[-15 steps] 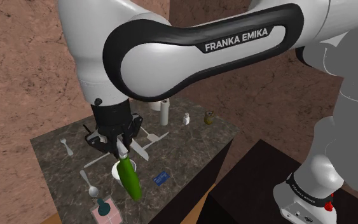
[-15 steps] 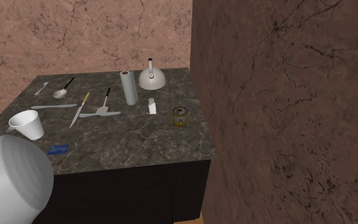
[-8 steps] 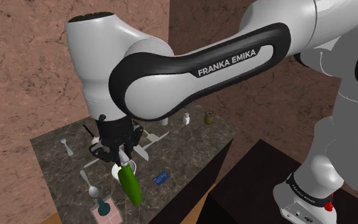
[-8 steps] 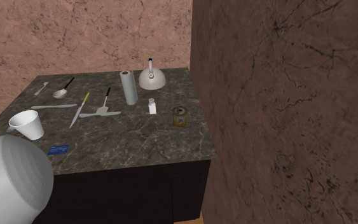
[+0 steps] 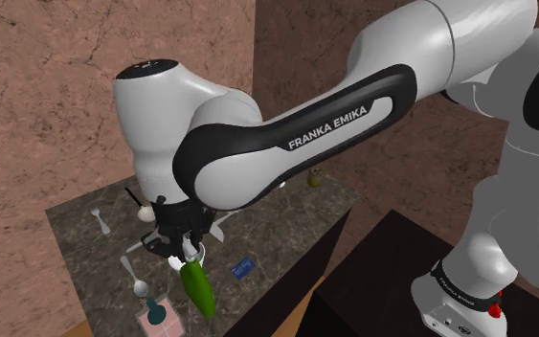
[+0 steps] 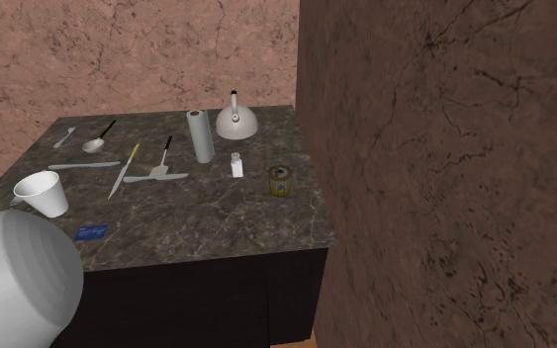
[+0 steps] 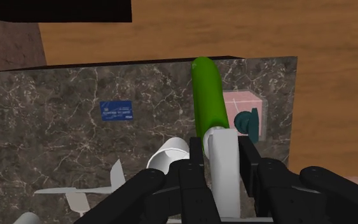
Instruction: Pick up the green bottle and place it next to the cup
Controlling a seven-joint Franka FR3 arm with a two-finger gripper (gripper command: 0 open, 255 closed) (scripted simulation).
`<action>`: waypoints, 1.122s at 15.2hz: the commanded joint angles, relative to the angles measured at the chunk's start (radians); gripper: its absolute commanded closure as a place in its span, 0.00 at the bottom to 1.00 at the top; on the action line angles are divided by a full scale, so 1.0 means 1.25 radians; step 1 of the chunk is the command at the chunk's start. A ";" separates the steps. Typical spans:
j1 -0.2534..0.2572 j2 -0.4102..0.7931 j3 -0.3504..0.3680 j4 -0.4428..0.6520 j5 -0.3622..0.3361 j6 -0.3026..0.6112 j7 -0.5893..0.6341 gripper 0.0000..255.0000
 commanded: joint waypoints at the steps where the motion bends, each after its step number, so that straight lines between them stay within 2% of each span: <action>1: 0.001 0.008 -0.001 -0.011 -0.003 0.020 0.002 1.00; 17: 0.010 0.084 -0.018 -0.077 -0.034 0.158 0.019 1.00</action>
